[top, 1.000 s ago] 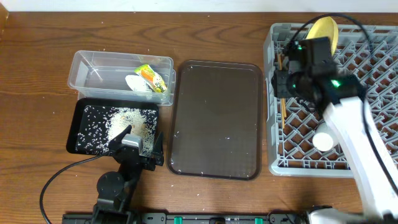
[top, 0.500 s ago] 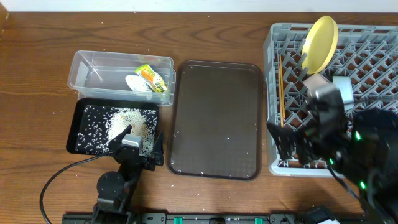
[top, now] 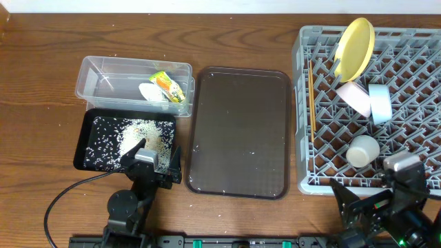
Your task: Sort waste into correct bins and load items into the dishwasher rack
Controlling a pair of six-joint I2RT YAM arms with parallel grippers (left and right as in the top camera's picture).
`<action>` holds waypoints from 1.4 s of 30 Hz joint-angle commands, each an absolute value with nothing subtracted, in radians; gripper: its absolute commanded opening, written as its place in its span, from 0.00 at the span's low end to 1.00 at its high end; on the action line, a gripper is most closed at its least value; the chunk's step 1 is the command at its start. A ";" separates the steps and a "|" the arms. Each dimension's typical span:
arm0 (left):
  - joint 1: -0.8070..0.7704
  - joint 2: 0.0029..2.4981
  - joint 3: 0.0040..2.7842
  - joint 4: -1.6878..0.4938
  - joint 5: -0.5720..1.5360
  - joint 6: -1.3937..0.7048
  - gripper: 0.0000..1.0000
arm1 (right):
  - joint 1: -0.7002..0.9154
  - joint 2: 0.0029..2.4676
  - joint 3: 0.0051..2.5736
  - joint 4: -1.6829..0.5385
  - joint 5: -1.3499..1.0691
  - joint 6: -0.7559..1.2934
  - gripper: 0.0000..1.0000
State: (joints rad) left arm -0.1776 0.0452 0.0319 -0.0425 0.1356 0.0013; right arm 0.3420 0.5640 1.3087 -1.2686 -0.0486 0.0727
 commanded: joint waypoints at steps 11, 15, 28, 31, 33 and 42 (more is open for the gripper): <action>-0.173 0.046 0.004 -0.055 0.146 0.015 0.94 | 0.096 0.245 0.653 -0.805 -0.054 0.043 0.99; -0.173 0.046 0.004 -0.055 0.146 0.015 0.94 | 0.064 0.150 0.461 -0.678 -0.109 0.043 0.99; -0.173 0.046 0.004 -0.055 0.146 0.015 0.94 | 0.042 0.005 0.143 -0.406 -0.132 0.044 0.99; -0.173 0.046 0.004 -0.055 0.146 0.015 0.94 | 0.042 0.005 0.088 -0.285 -0.133 0.044 0.99; -0.173 0.046 0.004 -0.055 0.146 0.015 0.94 | 0.042 0.005 0.065 -0.202 -0.132 0.044 0.99; -0.173 0.046 0.004 -0.055 0.146 0.015 0.94 | 0.043 0.006 0.006 -0.063 -0.132 0.044 0.99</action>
State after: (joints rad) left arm -0.1776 0.0452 0.0319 -0.0422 0.1356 0.0013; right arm 0.0582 0.0109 0.0105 -0.0654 -0.1238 0.0551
